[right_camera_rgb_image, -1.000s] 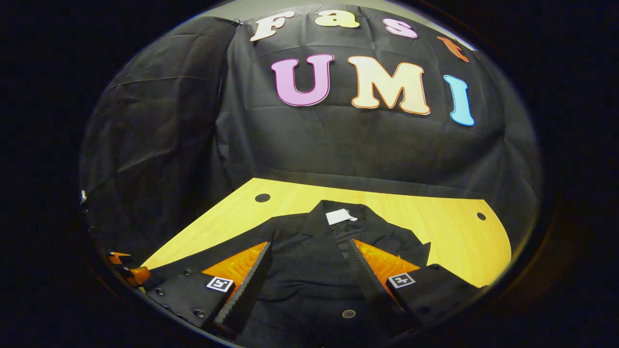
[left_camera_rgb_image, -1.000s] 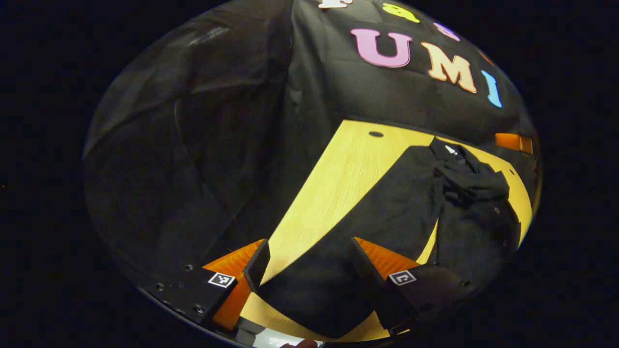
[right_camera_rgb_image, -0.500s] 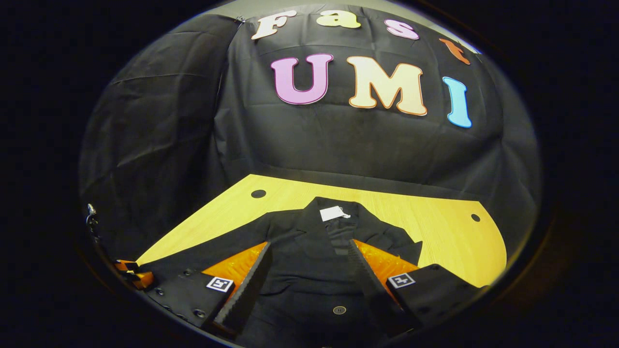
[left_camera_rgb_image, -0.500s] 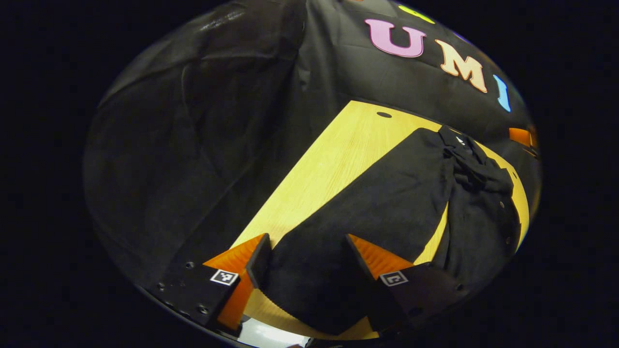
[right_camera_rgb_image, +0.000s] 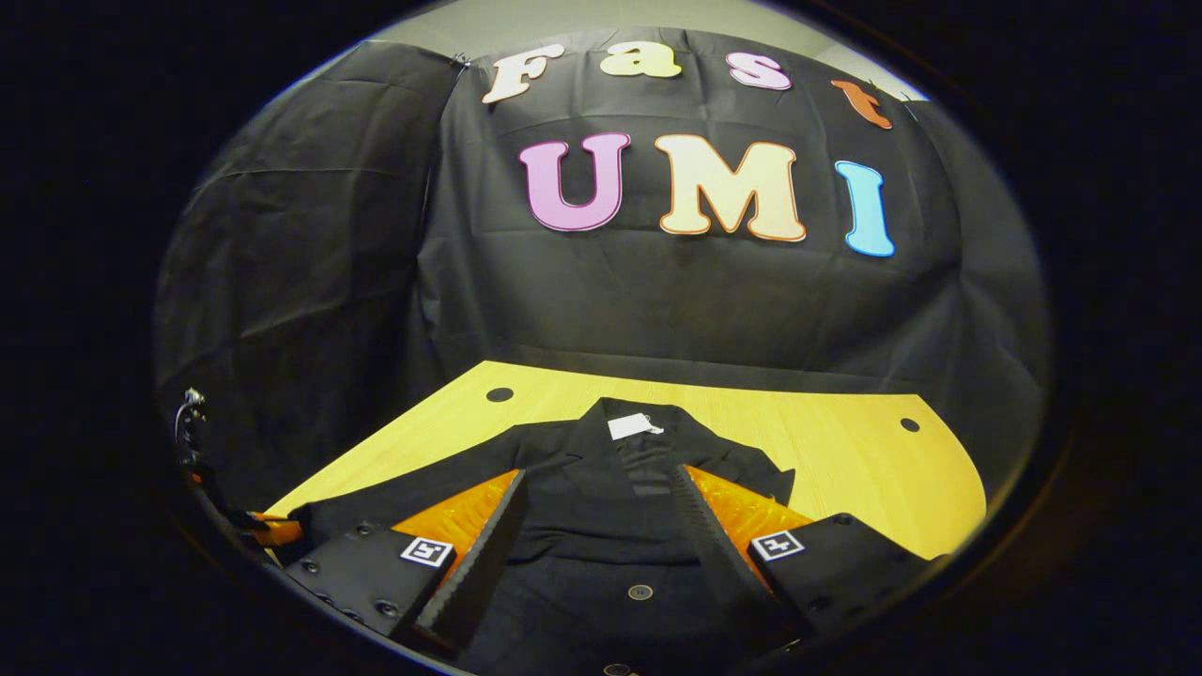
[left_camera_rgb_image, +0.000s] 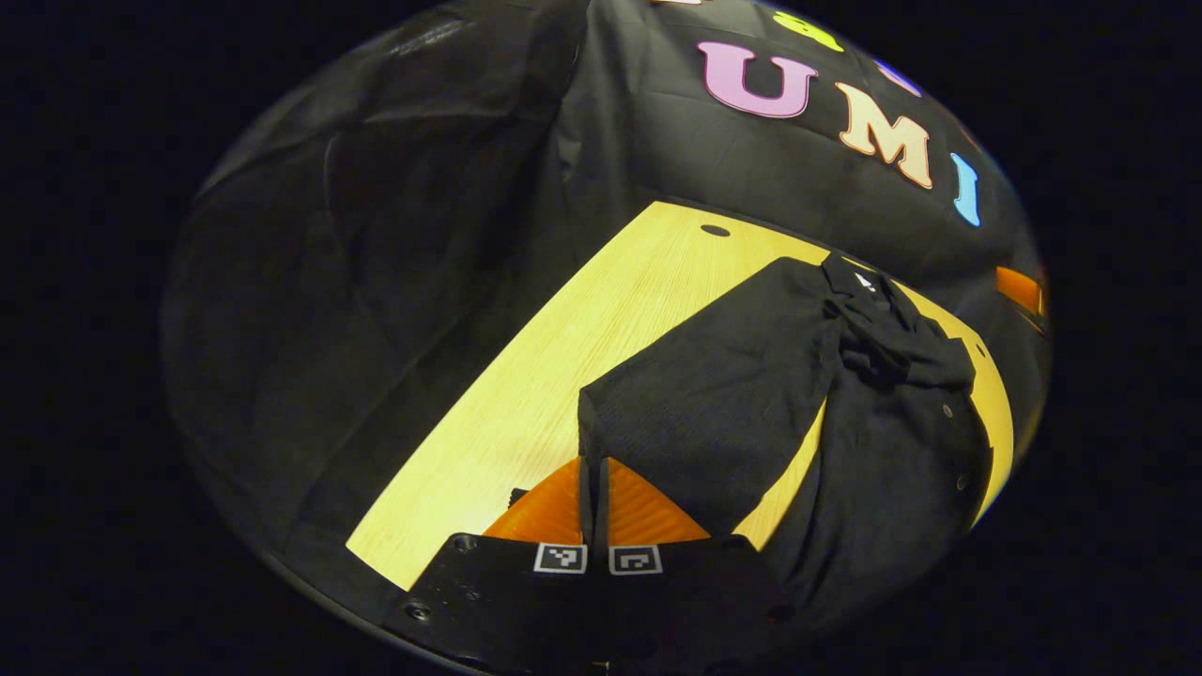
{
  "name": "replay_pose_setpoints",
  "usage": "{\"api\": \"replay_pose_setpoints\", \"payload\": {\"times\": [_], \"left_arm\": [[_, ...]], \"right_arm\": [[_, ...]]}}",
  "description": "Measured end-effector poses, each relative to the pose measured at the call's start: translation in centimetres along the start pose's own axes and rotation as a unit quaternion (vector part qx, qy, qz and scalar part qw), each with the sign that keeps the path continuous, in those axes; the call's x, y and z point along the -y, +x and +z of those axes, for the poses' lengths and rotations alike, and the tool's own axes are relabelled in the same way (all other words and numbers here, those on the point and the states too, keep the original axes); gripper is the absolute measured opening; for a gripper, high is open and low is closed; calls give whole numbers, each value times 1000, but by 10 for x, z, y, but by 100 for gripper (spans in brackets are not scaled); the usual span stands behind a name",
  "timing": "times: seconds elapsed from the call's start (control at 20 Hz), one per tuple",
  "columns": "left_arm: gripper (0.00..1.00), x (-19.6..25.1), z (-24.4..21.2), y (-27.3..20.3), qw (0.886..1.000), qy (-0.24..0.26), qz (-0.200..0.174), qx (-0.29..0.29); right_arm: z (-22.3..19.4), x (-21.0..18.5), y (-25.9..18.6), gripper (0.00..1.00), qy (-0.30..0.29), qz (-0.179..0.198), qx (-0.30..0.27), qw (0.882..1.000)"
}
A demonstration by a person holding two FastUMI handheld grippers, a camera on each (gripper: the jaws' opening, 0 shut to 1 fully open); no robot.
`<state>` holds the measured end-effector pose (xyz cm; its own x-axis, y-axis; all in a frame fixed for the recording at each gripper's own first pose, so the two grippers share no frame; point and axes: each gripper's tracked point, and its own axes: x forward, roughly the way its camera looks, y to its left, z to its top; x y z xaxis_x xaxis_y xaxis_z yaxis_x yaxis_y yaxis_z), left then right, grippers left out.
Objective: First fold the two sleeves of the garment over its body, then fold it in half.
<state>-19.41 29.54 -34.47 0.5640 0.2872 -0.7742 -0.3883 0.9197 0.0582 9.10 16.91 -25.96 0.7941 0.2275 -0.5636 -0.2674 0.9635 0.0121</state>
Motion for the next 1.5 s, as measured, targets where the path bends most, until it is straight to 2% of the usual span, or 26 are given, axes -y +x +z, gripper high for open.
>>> {"api": "replay_pose_setpoints", "payload": {"times": [0.15,0.25,0.4,0.55,0.7,0.95,1.25,1.5], "left_arm": [[0,26,58,-3,998,30,-15,57],[0,52,91,-5,995,36,-37,84],[0,97,131,-7,987,71,-71,124],[0,156,159,-6,978,98,-118,143],[0,223,179,-7,966,126,-166,153],[0,329,188,-3,947,169,-230,151],[0,430,166,9,931,207,-273,126],[0,482,139,22,933,216,-276,86]], "right_arm": [[3,12,-17,99,9,1,16,1000],[6,24,-29,99,17,-4,28,999],[6,47,-45,99,29,-15,40,999],[0,73,-65,99,44,-29,43,998],[-6,110,-87,99,57,-59,51,995],[-30,170,-125,98,95,-114,48,988],[-62,230,-162,98,128,-168,37,977],[-80,269,-182,98,149,-198,29,968]]}}
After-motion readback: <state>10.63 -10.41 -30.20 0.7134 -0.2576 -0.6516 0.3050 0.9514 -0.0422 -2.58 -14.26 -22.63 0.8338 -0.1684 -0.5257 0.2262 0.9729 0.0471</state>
